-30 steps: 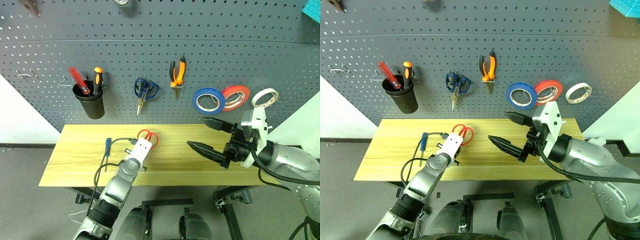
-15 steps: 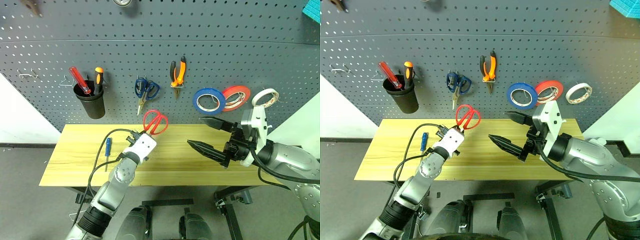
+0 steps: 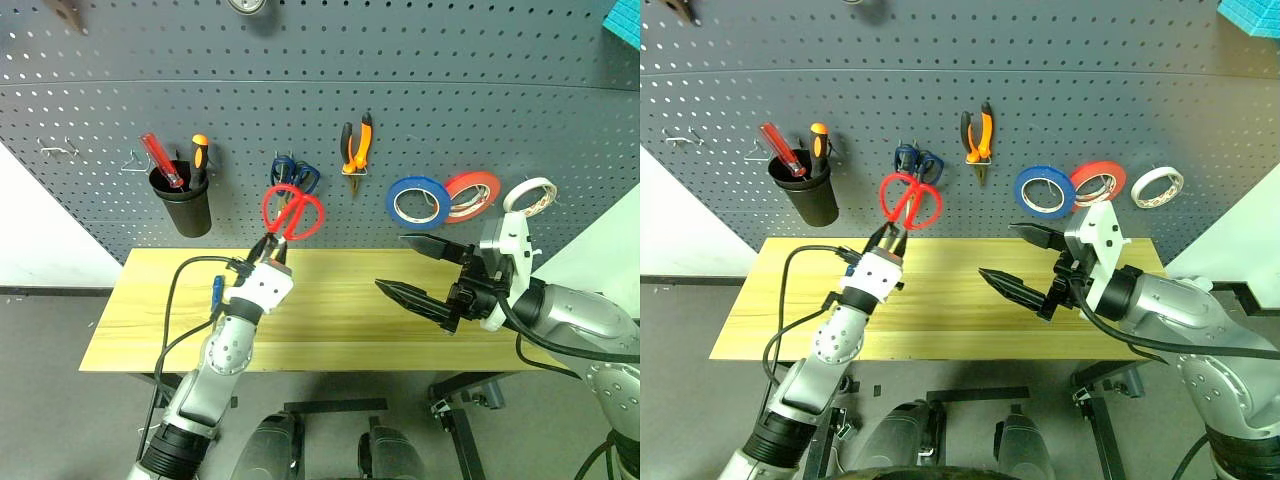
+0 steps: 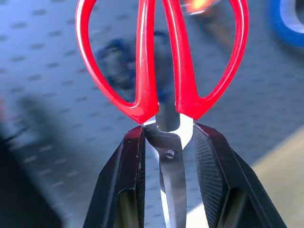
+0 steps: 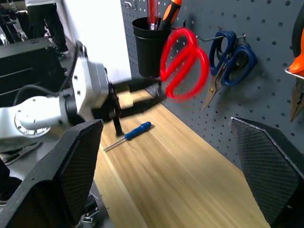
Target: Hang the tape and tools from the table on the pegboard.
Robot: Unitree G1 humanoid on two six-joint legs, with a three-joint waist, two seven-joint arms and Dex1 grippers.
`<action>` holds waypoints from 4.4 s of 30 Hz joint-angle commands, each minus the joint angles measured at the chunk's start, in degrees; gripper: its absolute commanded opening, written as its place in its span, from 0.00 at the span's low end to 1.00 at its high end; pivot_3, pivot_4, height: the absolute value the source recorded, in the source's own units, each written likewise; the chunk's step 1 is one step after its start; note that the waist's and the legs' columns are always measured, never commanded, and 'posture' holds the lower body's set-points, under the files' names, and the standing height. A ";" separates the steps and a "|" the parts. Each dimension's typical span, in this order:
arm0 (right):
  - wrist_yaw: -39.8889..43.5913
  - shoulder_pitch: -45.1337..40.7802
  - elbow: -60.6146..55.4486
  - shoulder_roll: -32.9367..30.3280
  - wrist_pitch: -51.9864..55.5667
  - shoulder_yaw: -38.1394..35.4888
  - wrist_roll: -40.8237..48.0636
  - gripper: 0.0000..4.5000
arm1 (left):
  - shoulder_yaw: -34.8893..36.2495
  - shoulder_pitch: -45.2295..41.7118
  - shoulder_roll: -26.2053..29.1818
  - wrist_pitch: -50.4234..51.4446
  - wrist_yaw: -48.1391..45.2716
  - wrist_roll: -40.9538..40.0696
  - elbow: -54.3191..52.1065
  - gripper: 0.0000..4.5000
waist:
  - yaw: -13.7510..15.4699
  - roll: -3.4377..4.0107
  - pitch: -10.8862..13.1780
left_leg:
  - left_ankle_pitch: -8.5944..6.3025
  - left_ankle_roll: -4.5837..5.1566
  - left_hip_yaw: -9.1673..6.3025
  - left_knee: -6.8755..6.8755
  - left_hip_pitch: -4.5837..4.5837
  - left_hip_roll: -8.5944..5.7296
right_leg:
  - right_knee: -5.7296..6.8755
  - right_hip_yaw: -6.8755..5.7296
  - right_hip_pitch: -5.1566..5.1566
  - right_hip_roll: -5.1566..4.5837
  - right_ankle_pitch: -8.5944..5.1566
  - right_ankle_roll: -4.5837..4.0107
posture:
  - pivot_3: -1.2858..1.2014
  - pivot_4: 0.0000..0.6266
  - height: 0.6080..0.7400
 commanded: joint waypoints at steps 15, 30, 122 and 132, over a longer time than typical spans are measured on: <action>-0.62 0.35 -2.48 0.15 -0.88 -1.67 1.04 1.00 | 2.81 -12.61 -2.73 -5.37 1.92 0.72 14.26 0.24 | -0.09 0.00 -0.01 | -0.10 0.16 0.05 0.55 -0.01 -0.01 | 0.38 0.04 0.04 -0.01 0.09 0.09 | 0.50 0.19 1.00; -1.21 0.64 -2.80 0.01 -0.80 -1.76 1.49 1.00 | 3.13 -19.53 -4.70 -7.74 5.84 1.07 29.76 0.24 | -0.14 0.00 -0.01 | -0.09 0.17 0.11 0.72 0.00 -0.01 | 0.63 0.05 0.00 0.01 0.11 0.14 | 0.50 0.20 1.00; -2.01 6.09 -5.25 -5.68 1.42 -7.76 13.21 1.00 | 24.18 -17.29 0.40 48.22 -5.71 -20.99 29.43 0.99 | -2.80 -0.12 2.31 | -0.19 0.32 0.20 0.83 -0.05 0.02 | 0.59 0.17 -0.03 -0.24 0.05 -0.02 | 0.48 0.37 1.00; -2.49 8.49 -5.69 -9.41 3.45 -11.57 18.40 1.00 | 24.49 -16.64 -1.03 48.47 -5.34 -22.87 30.31 0.99 | -3.17 -0.07 3.83 | -0.23 0.40 0.29 0.77 -0.07 0.02 | 0.49 0.16 -0.07 -0.31 0.07 0.02 | 0.46 0.43 1.00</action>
